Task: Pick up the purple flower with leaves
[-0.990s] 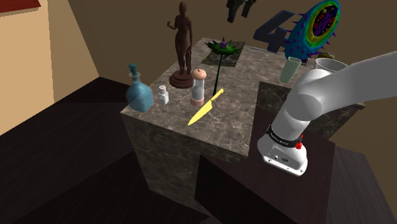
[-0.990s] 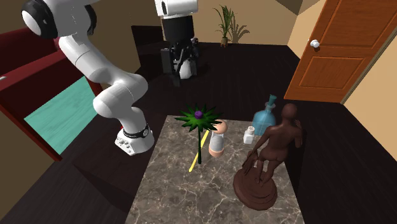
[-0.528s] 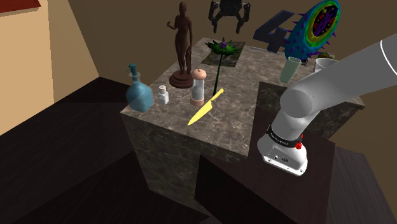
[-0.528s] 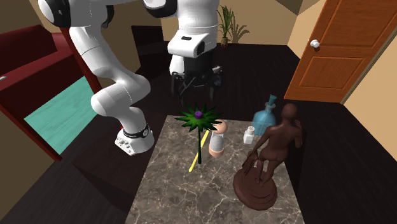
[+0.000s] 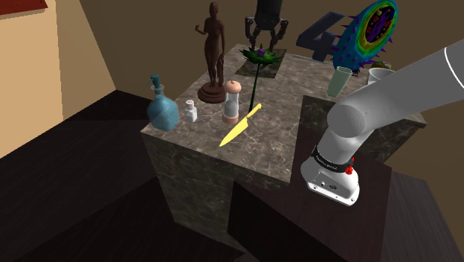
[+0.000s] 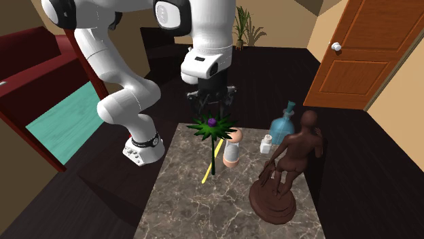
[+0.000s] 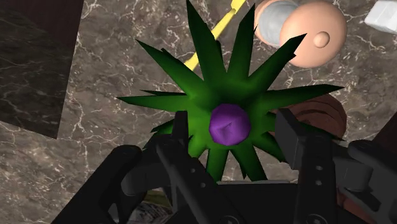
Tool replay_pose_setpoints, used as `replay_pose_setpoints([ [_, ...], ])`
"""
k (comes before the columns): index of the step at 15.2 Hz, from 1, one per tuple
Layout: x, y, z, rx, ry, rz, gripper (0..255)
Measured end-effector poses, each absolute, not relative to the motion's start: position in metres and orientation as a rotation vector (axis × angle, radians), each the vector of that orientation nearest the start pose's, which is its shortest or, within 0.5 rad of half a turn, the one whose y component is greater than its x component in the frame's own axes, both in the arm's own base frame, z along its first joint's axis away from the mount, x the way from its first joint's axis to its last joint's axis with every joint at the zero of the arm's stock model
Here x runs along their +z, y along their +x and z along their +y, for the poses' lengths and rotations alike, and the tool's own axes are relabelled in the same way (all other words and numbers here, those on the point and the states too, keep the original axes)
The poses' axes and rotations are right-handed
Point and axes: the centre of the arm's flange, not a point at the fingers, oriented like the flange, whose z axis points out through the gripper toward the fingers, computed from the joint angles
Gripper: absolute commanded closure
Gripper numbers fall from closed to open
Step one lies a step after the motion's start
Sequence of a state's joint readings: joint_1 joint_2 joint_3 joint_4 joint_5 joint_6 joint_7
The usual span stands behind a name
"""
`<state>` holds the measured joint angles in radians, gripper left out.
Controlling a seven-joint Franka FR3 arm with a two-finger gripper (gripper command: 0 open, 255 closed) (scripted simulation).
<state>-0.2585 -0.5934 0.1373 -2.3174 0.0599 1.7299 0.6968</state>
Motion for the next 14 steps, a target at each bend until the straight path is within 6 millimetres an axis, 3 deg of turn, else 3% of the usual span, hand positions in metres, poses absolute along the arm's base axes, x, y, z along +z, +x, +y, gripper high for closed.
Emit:
replay_pose_setpoints([
  [9, 0.555, 0.373, -0.031, -0.013, -2.876, 1.303, 255],
  [14, 0.574, 0.373, -0.031, -0.011, -2.876, 1.303, 255],
])
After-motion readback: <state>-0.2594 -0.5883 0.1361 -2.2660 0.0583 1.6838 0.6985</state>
